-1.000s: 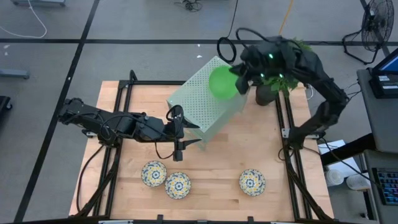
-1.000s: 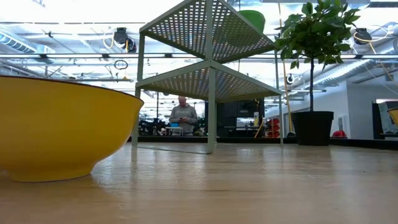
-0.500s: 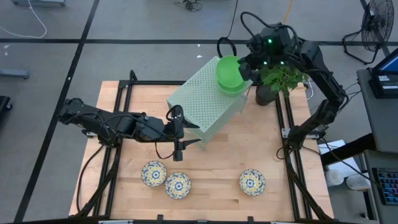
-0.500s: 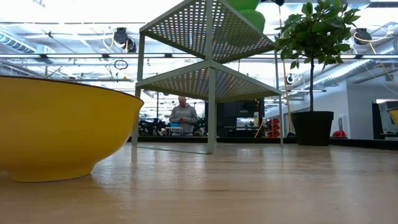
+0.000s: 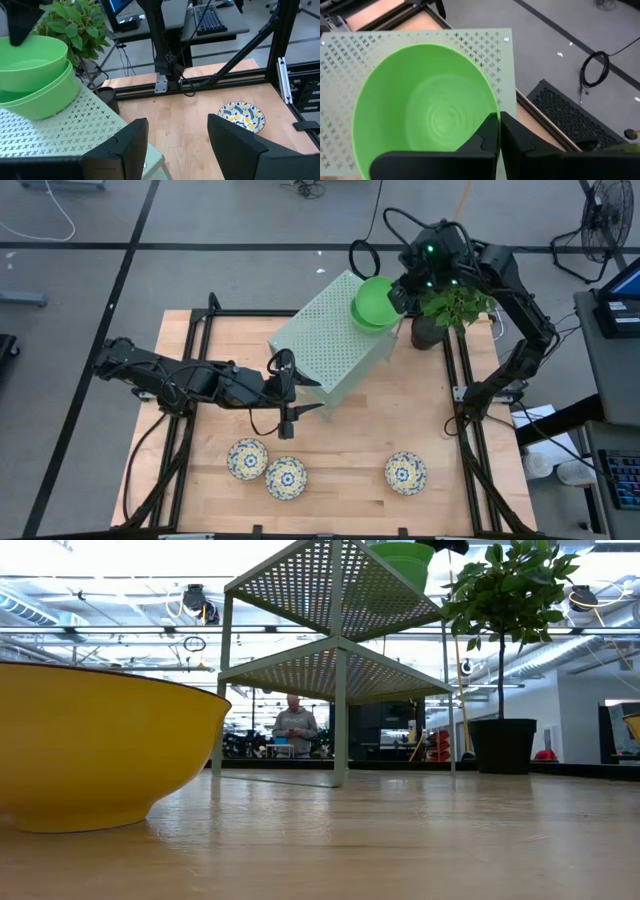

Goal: Pick & Place Mini bowls
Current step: Stack the green bowl on the green bowls on the shelf

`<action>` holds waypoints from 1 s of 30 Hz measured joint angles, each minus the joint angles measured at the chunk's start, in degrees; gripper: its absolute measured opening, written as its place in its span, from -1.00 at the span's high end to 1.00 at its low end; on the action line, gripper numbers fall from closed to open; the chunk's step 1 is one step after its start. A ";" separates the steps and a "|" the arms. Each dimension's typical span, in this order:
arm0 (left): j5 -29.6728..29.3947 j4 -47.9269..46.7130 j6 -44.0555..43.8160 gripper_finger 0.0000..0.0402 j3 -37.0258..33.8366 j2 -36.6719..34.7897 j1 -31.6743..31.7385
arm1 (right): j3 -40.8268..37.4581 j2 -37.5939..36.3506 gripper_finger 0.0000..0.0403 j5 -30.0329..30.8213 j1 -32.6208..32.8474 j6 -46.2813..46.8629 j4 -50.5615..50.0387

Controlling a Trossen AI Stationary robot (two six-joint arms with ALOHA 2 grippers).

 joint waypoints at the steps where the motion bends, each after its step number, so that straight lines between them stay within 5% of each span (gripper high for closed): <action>1: 0.00 0.02 0.00 -0.04 0.00 0.00 0.00 | -0.15 -0.03 1.00 0.00 0.00 0.00 -0.07; 17: 0.00 0.00 0.02 -0.04 0.00 0.00 0.00 | -9.63 -0.18 0.99 -0.11 0.00 -0.44 7.10; 30: 0.00 0.00 0.00 -0.04 0.00 0.00 0.00 | -12.37 -0.26 0.68 0.02 0.16 -0.70 9.65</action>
